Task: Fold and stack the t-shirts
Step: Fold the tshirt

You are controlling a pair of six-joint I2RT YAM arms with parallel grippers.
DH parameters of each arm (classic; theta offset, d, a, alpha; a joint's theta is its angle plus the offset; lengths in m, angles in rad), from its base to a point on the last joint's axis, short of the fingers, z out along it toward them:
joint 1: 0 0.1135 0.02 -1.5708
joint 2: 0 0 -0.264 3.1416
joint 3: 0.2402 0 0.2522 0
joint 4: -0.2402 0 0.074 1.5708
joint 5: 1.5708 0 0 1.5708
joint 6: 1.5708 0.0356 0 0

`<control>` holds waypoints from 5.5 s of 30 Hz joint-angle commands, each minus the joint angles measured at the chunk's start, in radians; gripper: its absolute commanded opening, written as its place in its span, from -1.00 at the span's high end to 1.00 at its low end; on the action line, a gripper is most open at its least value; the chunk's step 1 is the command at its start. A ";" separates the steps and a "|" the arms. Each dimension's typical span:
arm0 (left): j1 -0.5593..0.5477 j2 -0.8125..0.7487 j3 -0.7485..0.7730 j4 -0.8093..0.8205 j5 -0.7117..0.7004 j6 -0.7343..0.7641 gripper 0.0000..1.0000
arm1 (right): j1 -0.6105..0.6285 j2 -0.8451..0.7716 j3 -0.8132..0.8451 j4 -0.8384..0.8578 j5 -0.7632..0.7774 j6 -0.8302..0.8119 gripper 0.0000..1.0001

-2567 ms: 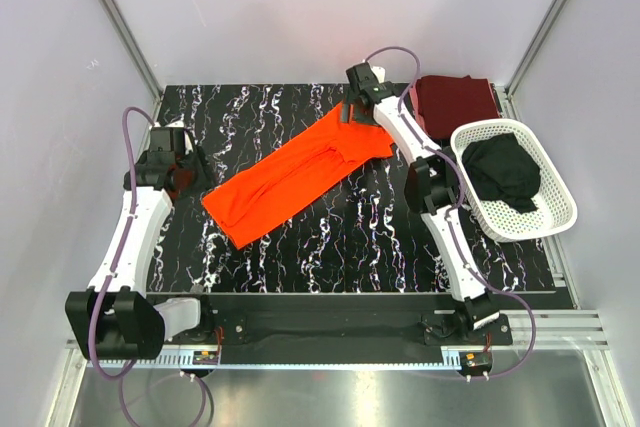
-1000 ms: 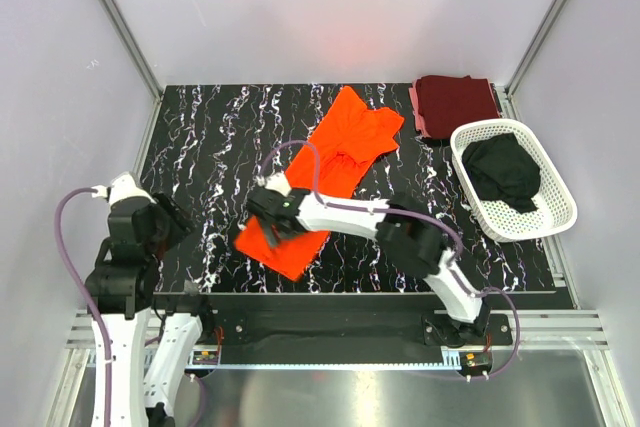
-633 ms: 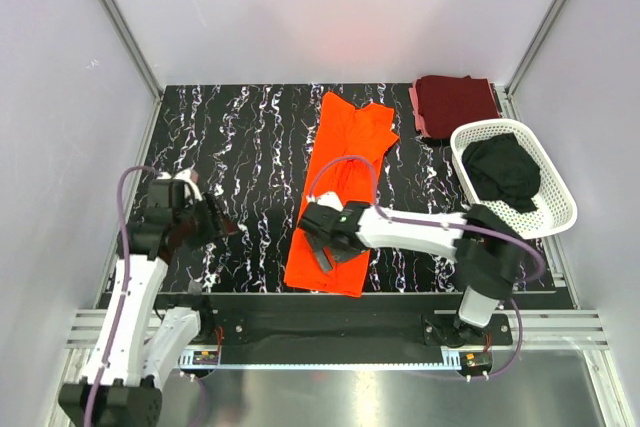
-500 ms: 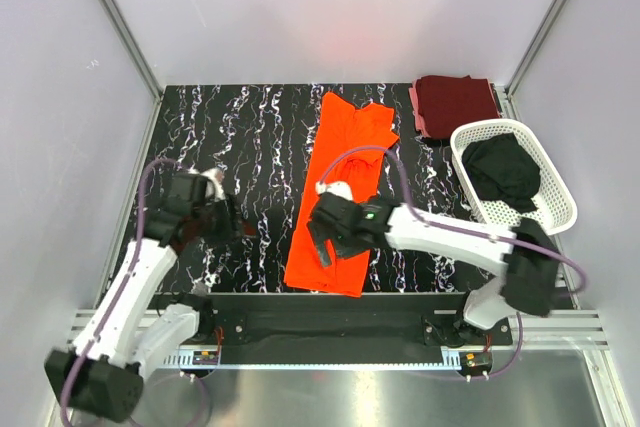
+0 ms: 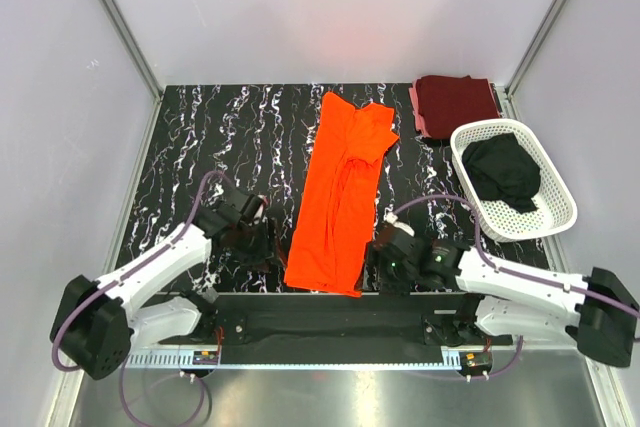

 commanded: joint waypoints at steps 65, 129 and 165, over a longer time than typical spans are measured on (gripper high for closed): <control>-0.190 0.123 -0.210 0.270 -0.014 -0.175 1.00 | -0.206 0.021 -0.269 0.319 -0.256 0.047 1.00; 0.182 1.056 1.372 -0.130 -0.056 0.256 0.13 | -0.907 1.014 1.142 -0.282 -0.265 -0.663 0.07; 0.045 0.891 0.657 0.163 0.107 0.249 0.60 | -0.740 1.193 1.258 -0.153 -0.032 -0.471 0.10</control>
